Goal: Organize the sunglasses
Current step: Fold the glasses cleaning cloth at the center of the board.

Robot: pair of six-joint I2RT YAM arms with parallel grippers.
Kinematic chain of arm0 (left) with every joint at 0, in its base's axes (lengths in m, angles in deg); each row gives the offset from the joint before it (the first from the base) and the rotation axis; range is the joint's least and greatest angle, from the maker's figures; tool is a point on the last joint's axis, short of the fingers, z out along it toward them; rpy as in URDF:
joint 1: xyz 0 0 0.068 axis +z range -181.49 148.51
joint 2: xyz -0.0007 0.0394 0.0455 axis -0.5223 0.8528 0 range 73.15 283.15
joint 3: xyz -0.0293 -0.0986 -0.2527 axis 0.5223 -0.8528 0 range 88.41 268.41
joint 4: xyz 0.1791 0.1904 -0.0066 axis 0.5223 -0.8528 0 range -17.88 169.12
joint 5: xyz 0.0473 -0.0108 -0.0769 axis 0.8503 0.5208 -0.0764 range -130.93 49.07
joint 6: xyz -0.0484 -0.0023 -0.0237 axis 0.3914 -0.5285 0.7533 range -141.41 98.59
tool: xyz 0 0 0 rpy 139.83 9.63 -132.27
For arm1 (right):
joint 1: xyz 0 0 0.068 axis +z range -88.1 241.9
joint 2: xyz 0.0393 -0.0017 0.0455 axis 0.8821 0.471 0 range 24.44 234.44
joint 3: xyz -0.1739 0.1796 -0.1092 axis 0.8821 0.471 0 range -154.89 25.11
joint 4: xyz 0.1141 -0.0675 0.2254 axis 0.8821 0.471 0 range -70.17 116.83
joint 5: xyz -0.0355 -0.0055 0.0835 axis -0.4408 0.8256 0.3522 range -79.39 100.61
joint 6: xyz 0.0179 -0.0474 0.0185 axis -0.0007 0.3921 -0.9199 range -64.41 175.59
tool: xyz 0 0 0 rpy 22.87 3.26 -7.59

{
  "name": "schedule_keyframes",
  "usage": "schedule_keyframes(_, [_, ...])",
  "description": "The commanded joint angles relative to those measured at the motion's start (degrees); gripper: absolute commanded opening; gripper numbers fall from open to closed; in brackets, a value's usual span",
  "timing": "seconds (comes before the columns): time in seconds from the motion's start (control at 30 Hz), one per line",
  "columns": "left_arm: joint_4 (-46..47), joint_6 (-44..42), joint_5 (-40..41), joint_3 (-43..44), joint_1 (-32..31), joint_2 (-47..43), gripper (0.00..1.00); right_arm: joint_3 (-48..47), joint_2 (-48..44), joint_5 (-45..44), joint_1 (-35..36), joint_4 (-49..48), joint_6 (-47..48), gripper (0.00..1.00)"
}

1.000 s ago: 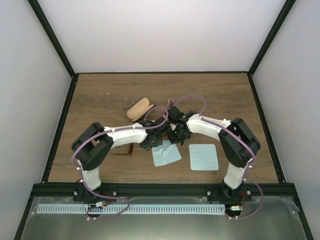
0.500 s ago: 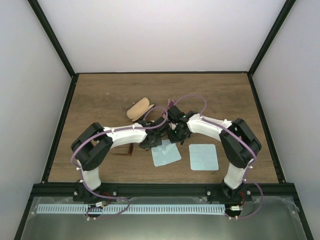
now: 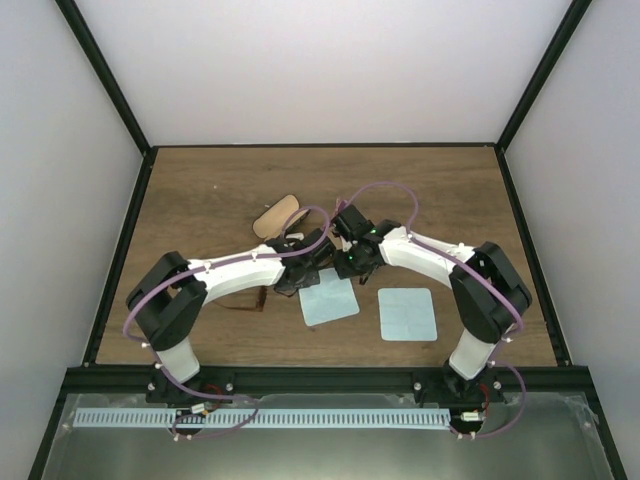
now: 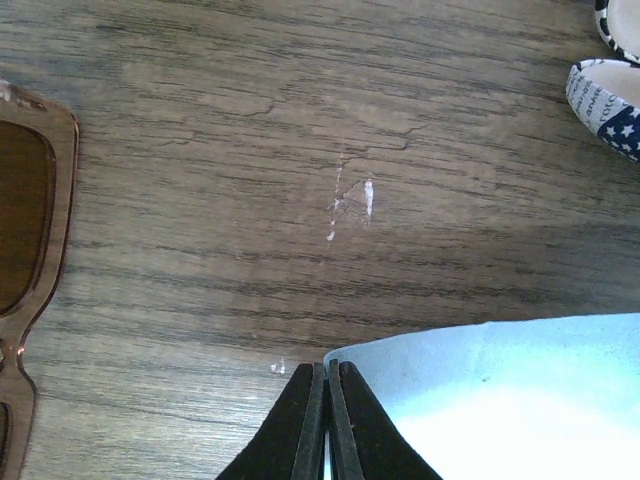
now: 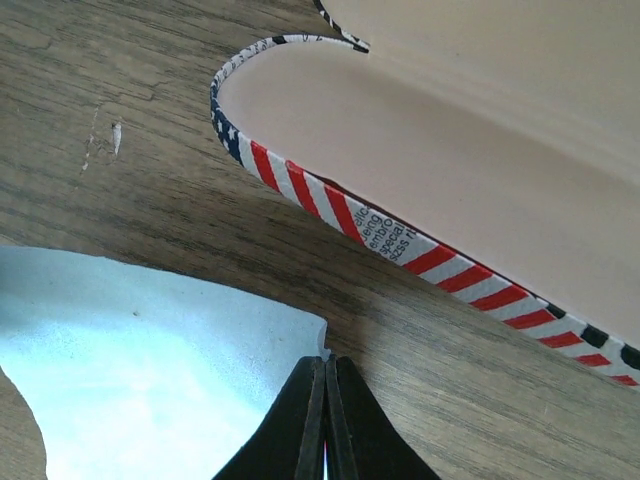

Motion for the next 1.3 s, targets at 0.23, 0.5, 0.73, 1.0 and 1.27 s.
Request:
schedule_keyframes(0.23, [-1.05,0.02,0.69,-0.10,-0.05,-2.31,0.04,2.97,-6.35,0.21,-0.22,-2.88,0.98,0.01])
schedule_keyframes(0.5, [-1.24,0.46,-0.46,-0.26,-0.80,-2.80,0.04,7.71,-9.23,1.93,-0.22,-3.14,1.06,0.01])
schedule_keyframes(0.73, [-1.35,0.50,-1.18,-0.66,-1.59,-2.92,0.04,10.41,-11.14,2.75,-0.18,-3.32,0.64,0.01])
schedule_keyframes(1.0, [-1.84,0.74,-1.99,-1.70,-3.19,-3.90,0.04,11.40,-11.84,3.06,-0.13,-2.71,0.58,0.01])
schedule_keyframes(1.27, [-1.65,2.54,-2.68,-5.11,-4.64,-6.32,0.04,12.45,-11.84,3.72,-0.13,-2.43,0.73,0.01])
